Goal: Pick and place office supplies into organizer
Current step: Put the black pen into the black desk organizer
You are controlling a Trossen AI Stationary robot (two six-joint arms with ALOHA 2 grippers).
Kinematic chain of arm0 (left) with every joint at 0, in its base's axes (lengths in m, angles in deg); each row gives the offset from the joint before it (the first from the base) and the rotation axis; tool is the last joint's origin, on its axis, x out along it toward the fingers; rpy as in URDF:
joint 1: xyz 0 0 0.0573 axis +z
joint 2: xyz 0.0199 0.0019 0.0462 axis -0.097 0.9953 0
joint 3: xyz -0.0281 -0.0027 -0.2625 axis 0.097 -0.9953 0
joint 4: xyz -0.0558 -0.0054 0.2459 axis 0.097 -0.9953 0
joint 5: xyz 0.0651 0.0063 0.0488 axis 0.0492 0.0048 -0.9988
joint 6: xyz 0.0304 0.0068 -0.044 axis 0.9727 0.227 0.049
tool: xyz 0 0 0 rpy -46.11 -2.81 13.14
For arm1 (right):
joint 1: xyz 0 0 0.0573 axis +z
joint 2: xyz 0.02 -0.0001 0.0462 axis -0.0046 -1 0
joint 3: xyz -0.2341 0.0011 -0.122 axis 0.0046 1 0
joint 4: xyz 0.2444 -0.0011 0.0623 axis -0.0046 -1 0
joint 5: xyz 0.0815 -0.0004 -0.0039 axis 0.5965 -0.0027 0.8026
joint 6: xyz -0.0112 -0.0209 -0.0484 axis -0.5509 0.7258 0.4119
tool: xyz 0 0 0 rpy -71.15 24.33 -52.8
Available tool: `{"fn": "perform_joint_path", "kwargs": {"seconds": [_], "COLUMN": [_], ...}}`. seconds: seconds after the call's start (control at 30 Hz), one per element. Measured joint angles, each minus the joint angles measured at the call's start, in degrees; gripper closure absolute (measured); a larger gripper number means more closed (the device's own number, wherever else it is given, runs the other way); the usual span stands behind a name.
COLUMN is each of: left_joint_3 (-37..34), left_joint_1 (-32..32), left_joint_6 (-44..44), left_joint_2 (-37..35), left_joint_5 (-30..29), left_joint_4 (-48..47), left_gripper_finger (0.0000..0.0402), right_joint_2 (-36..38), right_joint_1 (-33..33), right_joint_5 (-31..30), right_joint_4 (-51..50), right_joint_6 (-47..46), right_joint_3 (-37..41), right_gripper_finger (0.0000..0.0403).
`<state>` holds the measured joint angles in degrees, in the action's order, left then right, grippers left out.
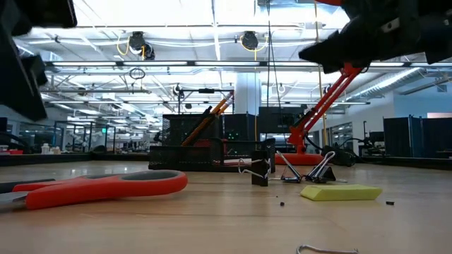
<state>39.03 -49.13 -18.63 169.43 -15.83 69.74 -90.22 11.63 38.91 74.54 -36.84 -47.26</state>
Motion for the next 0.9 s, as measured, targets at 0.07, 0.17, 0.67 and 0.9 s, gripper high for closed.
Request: {"fn": "perform_joint_path", "kwargs": {"seconds": [0.07, 0.17, 0.67, 0.9], "left_joint_3": [3.0, 6.4, 18.0, 19.0], "left_joint_1": [-0.2, -0.2, 5.5, 7.7], "left_joint_6": [-4.1, -6.2, -12.9, -12.9], "left_joint_2": [0.5, 2.3, 18.7, 19.8], "left_joint_5": [0.5, 0.9, 21.3, 22.1], "left_joint_4": [-1.9, -2.5, -12.6, -13.0], "left_gripper_finger": [0.021, 0.0205, 0.0204, 0.0204], "right_joint_2": [0.3, 0.4, 0.4, 0.4], "right_joint_1": [-0.6, -1.6, -2.4, -2.4], "right_joint_5": [0.0, -0.1, -0.2, -0.2], "right_joint_4": [-2.1, -3.0, -1.6, 1.0], "right_joint_6": [-0.4, -0.9, 2.1, 2.7], "right_joint_3": [0.0, 0.0, 0.0, 0.0], "right_gripper_finger": [0.0383, 0.0392, 0.0351, 0.0359]}}
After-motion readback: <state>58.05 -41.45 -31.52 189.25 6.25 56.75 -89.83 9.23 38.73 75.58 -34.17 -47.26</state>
